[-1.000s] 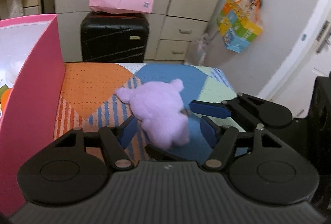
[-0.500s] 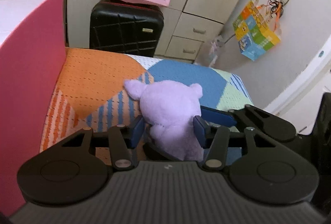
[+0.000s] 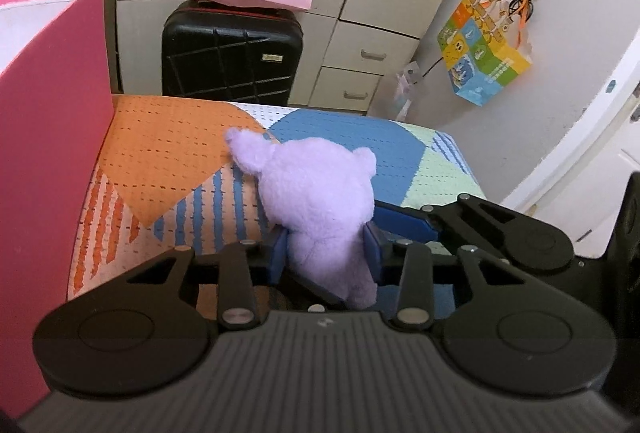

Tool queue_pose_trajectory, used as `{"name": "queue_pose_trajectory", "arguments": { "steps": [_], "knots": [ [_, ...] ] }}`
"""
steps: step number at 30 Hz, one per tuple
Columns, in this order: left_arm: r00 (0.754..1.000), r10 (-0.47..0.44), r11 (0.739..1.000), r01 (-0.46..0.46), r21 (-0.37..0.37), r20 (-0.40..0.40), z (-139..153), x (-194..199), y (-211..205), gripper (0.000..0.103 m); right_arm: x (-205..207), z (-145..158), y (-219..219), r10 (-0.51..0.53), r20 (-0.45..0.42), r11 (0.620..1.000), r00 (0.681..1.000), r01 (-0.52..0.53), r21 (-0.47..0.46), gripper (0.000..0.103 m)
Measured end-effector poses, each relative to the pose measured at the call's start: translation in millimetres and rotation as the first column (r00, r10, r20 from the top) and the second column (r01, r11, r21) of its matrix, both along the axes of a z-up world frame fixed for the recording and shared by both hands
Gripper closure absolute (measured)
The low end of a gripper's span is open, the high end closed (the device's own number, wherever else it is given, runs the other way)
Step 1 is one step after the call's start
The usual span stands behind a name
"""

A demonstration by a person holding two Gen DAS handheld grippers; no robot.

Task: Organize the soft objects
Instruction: 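Lift the lilac bear with the left gripper and carry it over the box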

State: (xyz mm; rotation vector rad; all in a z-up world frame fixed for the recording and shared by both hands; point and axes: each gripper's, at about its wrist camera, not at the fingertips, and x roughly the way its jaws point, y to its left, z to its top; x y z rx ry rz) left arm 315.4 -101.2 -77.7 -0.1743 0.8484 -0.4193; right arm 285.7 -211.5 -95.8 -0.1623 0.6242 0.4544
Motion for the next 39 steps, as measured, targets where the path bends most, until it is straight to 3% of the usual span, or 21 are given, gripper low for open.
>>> {"name": "queue_pose_trajectory", "arguments": {
  "steps": [8,17,32,39],
  "knots": [
    [0.997,-0.073,0.997,0.074,0.015,-0.015,11,-20,-2,0.065,-21,5,1,-0.030,0.013,1.000,0.999,0.030,-0.007,0.032],
    [0.991,-0.135,0.987,0.135,0.088,0.001,22,-57,-6,0.065,-56,9,3,-0.050,0.030,0.999,0.998,0.050,0.005,0.034],
    [0.975,-0.197,0.980,0.194,-0.031,-0.104,15,-97,24,0.065,-116,7,12,-0.062,0.001,0.998,0.998,0.062,-0.014,0.034],
    [0.972,-0.210,0.978,0.206,-0.047,-0.109,18,-113,32,0.065,-131,12,19,-0.067,0.012,0.997,0.998,0.068,-0.025,0.034]
  ]
}}
